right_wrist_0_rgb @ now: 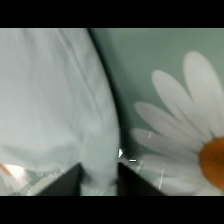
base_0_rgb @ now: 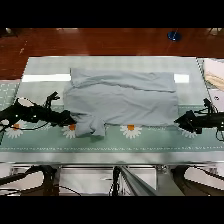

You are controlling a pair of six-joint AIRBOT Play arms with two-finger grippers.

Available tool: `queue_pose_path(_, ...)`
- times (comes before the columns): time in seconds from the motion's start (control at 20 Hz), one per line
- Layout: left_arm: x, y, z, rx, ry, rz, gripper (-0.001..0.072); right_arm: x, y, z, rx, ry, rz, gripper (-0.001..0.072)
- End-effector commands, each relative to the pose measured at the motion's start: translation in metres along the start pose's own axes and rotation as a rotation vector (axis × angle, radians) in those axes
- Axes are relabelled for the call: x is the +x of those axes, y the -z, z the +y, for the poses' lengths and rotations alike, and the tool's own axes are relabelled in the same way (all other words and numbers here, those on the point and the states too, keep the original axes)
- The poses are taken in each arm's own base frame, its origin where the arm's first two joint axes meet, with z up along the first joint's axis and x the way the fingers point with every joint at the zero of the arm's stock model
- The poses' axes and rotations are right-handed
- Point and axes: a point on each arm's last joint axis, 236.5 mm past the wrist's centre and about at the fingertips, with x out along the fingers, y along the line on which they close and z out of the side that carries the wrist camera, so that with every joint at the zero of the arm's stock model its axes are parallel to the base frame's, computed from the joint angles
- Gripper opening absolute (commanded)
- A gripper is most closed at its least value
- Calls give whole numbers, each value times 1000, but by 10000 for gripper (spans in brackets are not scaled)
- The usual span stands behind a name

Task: Fold the shirts.

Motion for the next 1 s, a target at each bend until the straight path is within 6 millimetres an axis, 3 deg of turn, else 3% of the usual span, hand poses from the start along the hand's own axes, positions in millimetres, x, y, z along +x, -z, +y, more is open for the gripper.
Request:
queue_pose_path(0.0, 0, -1, 0, 0, -1, -2, 22, 19, -15, 19, -10, -5, -76, 49)
queue_pose_path(0.15, -6, -7, -15, 26, 44, -34, 21, 17, -19, 59, -71, -134, -82, 31)
queue_pose_path(0.25, -25, -20, -37, 72, 82, -89, 21, -3, -27, 86, -126, -199, -122, 31)
queue_pose_path(0.45, -100, -62, -92, 261, 81, -320, 20, -68, -46, 147, -314, -265, -299, 30)
queue_pose_path(0.55, -138, -85, -115, 334, 61, -446, 20, -94, -55, 165, -369, -260, -381, 30)
queue_pose_path(0.7, -175, -123, -129, 370, 28, -601, 20, -115, -68, 179, -384, -264, -441, 30)
queue_pose_path(0.8, -179, -137, -127, 364, 20, -626, 20, -125, -77, 185, -386, -267, -488, 30)
queue_pose_path(0.95, -170, -156, -121, 326, 38, -619, 20, -144, -104, 190, -350, -272, -620, 30)
